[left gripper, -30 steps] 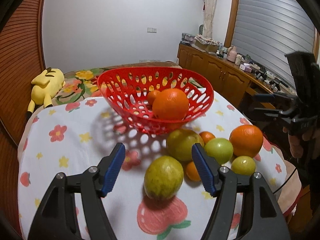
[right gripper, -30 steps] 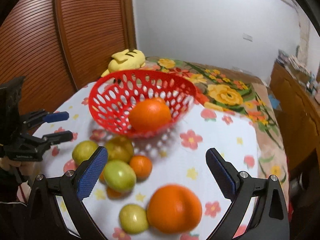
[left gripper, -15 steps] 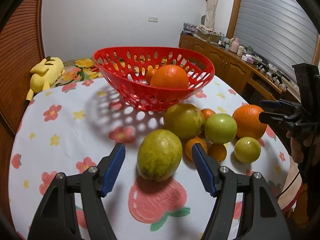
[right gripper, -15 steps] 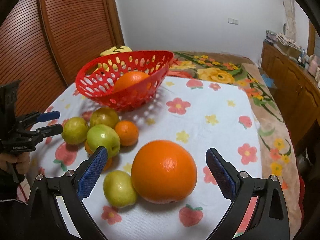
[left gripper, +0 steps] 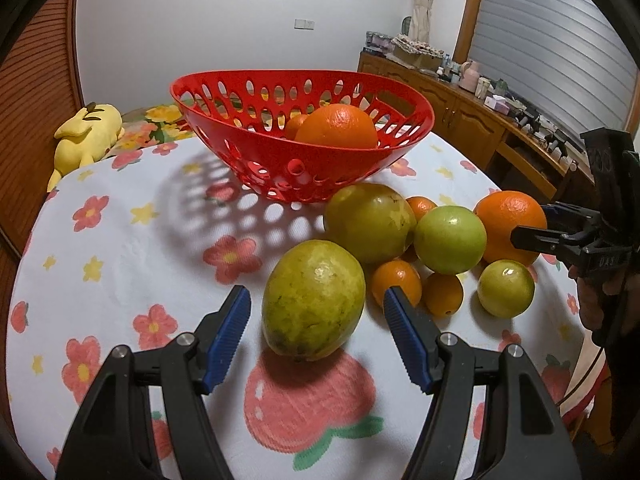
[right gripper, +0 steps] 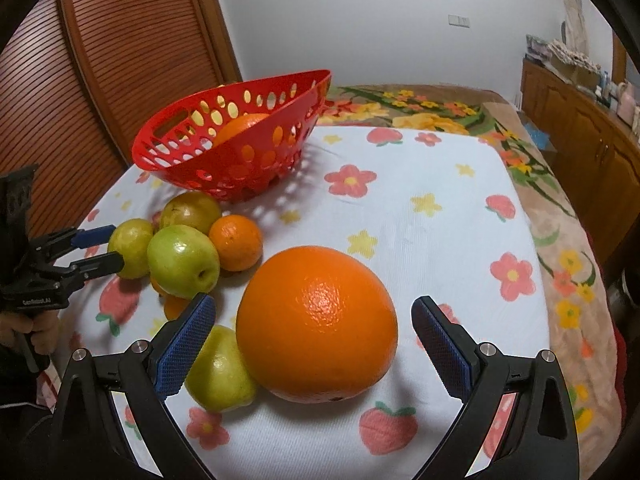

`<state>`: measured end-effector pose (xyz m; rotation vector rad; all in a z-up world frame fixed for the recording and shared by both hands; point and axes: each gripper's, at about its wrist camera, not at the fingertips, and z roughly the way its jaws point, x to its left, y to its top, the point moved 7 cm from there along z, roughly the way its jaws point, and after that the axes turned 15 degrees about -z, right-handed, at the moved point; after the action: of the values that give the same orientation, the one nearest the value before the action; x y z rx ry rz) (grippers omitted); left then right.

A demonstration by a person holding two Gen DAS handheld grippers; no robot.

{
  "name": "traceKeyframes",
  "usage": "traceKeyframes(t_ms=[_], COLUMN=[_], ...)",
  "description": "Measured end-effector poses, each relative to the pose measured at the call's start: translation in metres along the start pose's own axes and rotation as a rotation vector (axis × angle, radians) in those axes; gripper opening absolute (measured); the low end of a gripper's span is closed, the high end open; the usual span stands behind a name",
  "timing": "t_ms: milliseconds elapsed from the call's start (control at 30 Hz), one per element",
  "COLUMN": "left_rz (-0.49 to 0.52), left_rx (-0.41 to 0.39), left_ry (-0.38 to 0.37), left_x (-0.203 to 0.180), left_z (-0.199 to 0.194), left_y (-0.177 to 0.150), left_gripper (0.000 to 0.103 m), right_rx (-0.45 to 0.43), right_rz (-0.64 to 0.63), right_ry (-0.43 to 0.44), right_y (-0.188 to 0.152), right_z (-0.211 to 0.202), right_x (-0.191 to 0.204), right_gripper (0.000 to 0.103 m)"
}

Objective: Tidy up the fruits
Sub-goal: 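Grasp a green pomelo with the left tool while the right tool grasps a large orange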

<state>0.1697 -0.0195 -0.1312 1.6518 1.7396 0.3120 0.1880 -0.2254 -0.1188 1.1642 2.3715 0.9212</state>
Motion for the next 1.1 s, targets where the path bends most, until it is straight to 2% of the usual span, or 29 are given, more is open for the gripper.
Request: traceKeyframes(t_ms=[433, 800, 900, 1100], left_rz=[-0.007, -0.021, -0.021, -0.020], left_rx=[0.044, 0.065, 0.065, 0.055], left_ry=[0.017, 0.009, -0.006, -0.005], left_x=[0.003, 0.007, 0.007, 0.007], left_z=[0.018, 0.030, 0.031, 0.028], left_y=[-0.002, -0.001, -0.002, -0.004], left_gripper=[0.070, 0.069, 0.058, 0.058], right_rx=[0.013, -0.011, -0.012, -0.012], right_rz=[0.023, 0.059, 0.054, 0.053], right_ry=[0.005, 0.002, -0.005, -0.005], right_y=[-0.010, -0.013, -0.013, -0.013], right_z=[0.015, 0.016, 0.016, 0.015], right_x=[0.001, -0.003, -0.004, -0.004], right_gripper=[0.100, 0.100, 0.100, 0.100])
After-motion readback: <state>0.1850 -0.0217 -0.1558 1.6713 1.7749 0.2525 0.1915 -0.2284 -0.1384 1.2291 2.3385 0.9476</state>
